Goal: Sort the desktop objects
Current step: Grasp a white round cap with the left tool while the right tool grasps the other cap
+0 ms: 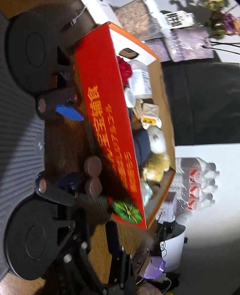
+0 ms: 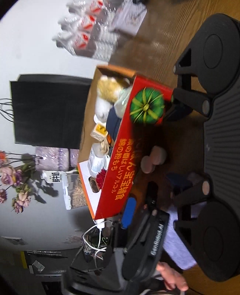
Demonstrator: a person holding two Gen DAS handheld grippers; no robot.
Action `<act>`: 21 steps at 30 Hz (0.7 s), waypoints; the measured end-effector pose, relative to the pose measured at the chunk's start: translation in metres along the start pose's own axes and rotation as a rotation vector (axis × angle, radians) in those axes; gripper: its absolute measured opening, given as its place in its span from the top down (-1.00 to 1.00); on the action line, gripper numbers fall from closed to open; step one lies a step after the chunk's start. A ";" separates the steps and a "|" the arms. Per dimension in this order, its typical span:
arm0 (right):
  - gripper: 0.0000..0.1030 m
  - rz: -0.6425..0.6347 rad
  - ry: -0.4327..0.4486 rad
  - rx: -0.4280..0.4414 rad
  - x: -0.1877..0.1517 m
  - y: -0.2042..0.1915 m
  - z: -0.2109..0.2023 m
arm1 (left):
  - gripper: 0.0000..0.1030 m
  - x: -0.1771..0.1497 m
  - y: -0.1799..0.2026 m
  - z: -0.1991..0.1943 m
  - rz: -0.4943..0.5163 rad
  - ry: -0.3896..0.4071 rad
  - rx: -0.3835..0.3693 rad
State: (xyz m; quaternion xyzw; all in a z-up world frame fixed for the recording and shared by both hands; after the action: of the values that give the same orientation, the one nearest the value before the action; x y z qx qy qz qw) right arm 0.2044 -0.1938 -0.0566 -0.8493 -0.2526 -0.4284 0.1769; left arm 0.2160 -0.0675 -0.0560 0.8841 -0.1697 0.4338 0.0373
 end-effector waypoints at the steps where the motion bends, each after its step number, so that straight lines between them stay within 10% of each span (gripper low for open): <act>1: -0.09 0.003 -0.005 0.012 0.002 -0.003 0.007 | -0.26 -0.002 -0.003 0.001 -0.009 -0.005 -0.012; 5: 0.50 -0.017 -0.038 0.027 0.003 -0.010 0.026 | -0.30 -0.003 -0.012 0.007 -0.009 -0.015 -0.039; 17: 0.50 0.052 0.026 -0.010 0.002 0.020 -0.013 | -0.26 0.015 0.017 0.029 0.011 -0.040 -0.111; 19: 0.50 0.071 0.037 -0.011 0.001 0.022 -0.021 | 0.45 0.015 0.023 0.029 0.037 -0.040 -0.104; 21: 0.50 0.076 0.044 -0.012 -0.001 0.020 -0.028 | 0.43 0.014 0.026 0.025 0.055 -0.037 -0.089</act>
State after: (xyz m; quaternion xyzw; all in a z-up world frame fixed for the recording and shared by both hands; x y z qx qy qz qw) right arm 0.1976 -0.2246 -0.0432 -0.8498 -0.2137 -0.4413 0.1934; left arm 0.2342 -0.1007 -0.0624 0.8846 -0.2136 0.4101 0.0614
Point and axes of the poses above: each gripper's, at about its wrist camera, not at the fingertips, and z roughly the way its jaws point, y to its right, x to its top, the point moved 10 cm from there along z, roughly the way its jaws point, and after that the axes turned 4 degrees about z, right-handed, at the moved point
